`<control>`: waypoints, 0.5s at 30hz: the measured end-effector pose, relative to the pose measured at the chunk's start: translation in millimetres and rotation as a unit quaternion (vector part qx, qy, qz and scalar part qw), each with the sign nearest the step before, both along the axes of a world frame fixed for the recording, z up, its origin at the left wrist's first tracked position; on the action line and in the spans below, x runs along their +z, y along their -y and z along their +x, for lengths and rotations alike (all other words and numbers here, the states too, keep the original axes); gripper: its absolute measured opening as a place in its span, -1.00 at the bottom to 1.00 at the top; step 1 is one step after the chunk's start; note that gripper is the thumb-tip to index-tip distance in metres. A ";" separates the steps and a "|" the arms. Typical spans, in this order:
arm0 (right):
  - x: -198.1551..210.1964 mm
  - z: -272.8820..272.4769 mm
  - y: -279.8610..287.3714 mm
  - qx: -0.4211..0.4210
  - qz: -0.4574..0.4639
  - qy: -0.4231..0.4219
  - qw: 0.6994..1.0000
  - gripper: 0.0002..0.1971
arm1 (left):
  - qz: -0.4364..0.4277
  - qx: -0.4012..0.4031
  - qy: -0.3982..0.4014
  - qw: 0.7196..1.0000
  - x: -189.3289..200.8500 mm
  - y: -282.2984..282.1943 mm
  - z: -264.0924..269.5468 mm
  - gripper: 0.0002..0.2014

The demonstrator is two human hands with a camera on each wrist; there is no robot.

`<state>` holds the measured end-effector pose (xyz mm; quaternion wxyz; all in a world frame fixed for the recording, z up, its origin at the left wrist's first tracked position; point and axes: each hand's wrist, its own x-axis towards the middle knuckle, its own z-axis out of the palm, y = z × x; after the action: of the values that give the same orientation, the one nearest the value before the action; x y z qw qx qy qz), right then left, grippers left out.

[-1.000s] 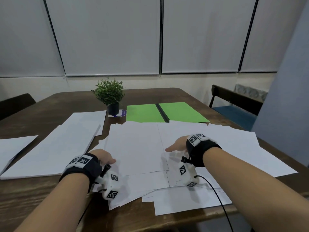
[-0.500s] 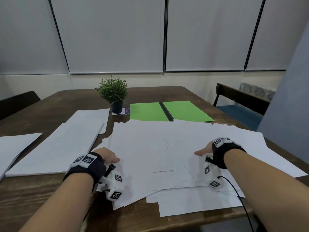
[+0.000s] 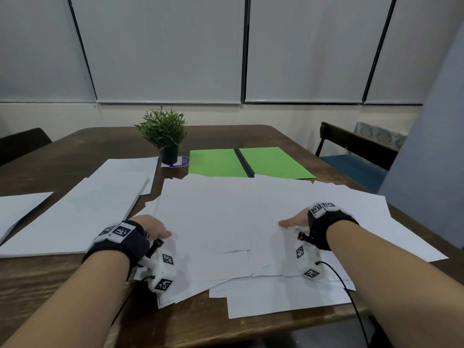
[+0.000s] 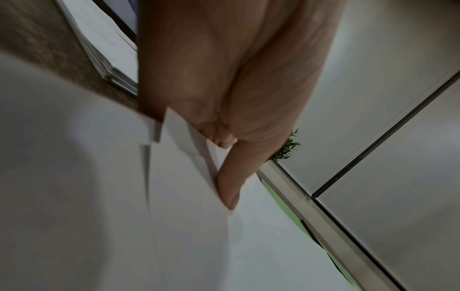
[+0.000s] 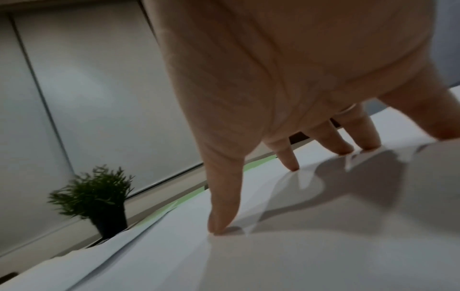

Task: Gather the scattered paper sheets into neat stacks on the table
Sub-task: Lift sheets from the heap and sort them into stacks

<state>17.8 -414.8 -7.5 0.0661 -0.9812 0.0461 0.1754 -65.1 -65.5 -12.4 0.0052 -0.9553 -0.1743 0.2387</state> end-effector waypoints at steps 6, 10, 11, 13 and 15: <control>3.9 7.0 -2.0 0.004 -0.025 0.022 0.999 -0.46 | -0.001 0.000 0.012 1.000 -1.6 2.1 -1.4 -0.46; 1.2 7.0 6.8 -0.011 -0.050 0.019 0.999 -0.30 | -0.011 0.010 0.021 1.000 0.2 2.8 -2.1 -0.45; 0.8 7.5 7.9 -0.011 -0.053 0.024 0.998 -0.28 | -0.016 0.015 0.020 1.000 -0.4 2.0 -1.1 -0.45; 1.5 4.8 8.9 -0.012 -0.051 0.028 0.998 -0.37 | -0.023 0.022 0.019 0.999 0.1 2.0 -1.3 -0.44; 3.3 2.6 10.4 -0.015 -0.038 0.027 0.999 -0.51 | -0.027 0.029 0.019 0.999 0.1 2.5 -1.6 -0.43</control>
<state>20.4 -425.2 -4.2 0.0330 -0.9866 0.0655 0.1456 -66.7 -68.0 -12.3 -0.0305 -0.9538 -0.1961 0.2254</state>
